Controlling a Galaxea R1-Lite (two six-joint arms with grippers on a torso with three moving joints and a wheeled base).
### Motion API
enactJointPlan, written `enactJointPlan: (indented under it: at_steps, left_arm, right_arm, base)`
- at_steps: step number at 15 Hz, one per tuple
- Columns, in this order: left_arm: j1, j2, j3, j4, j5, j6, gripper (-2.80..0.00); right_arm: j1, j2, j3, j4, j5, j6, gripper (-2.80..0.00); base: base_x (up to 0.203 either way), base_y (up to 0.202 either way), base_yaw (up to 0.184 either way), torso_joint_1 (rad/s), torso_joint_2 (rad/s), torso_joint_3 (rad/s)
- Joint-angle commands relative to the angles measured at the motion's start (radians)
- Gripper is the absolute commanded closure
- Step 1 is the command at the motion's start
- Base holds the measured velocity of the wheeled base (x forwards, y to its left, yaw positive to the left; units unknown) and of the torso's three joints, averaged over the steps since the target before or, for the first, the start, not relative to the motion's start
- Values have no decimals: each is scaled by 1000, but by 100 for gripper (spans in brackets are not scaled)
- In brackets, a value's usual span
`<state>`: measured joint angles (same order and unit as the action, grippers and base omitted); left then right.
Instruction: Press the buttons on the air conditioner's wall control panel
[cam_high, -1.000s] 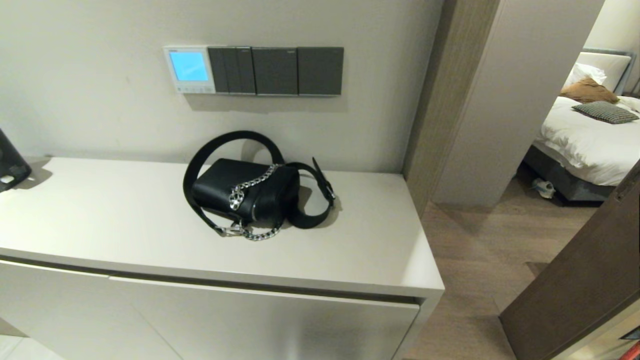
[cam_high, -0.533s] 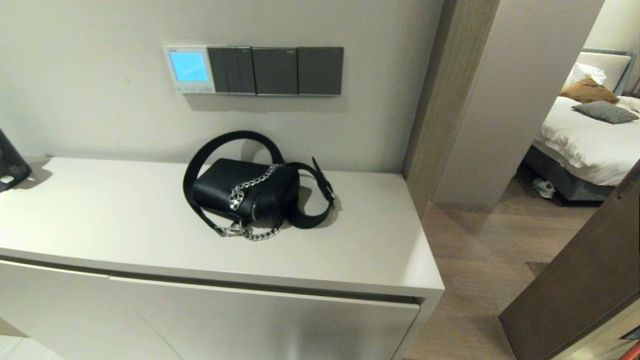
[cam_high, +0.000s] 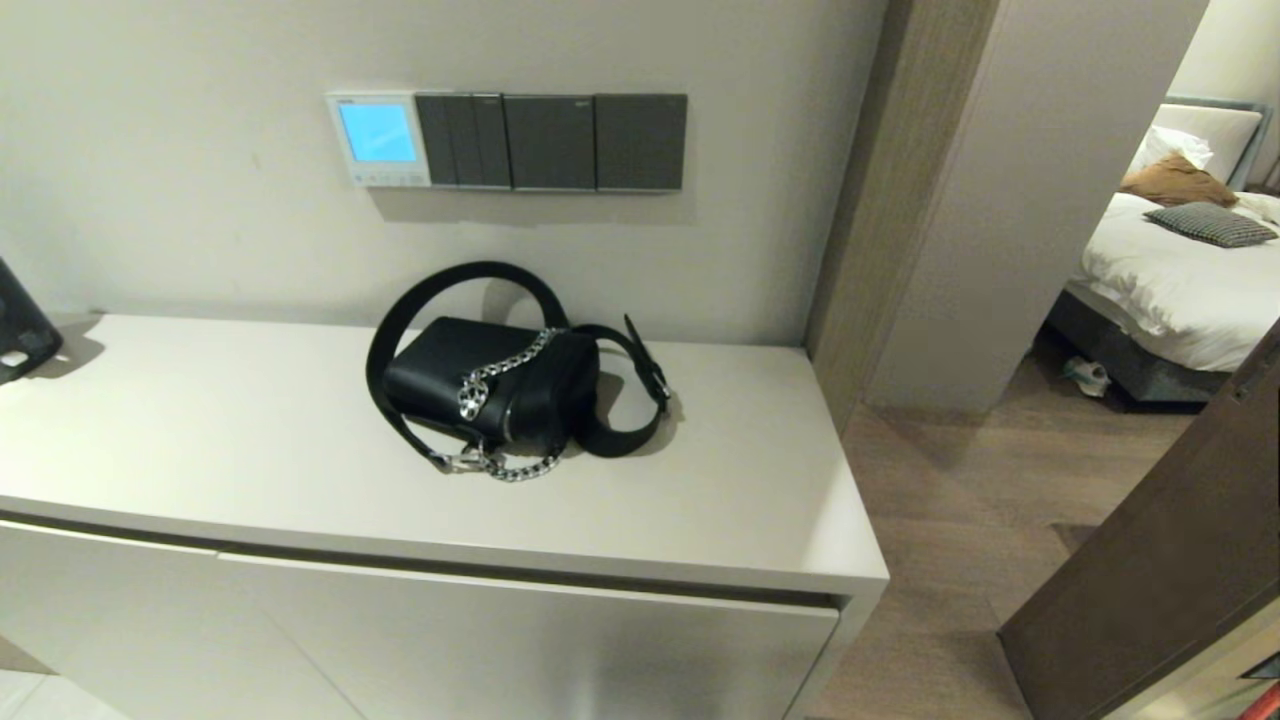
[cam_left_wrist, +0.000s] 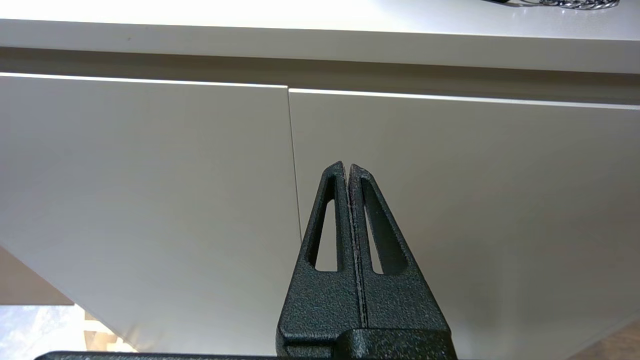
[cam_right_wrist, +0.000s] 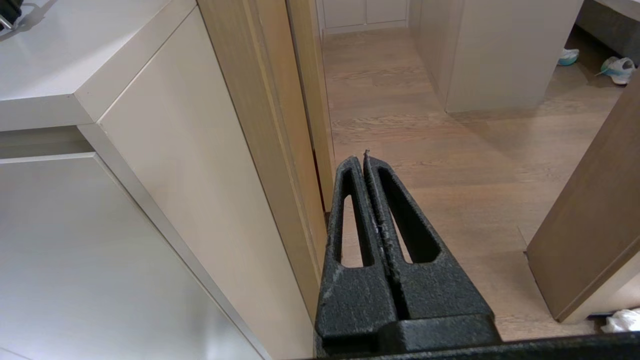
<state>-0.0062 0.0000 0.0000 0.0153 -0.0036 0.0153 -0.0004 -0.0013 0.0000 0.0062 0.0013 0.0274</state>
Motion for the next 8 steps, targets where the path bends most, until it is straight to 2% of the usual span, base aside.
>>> enactJointPlan:
  at_steps: [1,8]
  left_arm:
    - [0,2,0,0,1,0,0]
    - [0,2,0,0,1,0,0]
  right_arm:
    - [-1,1,2,0,0,0,0]
    - [-1,1,2,0,0,0,0]
  base:
    - [0,0,0,0,0,0]
    - [0,0,0,0,0,0]
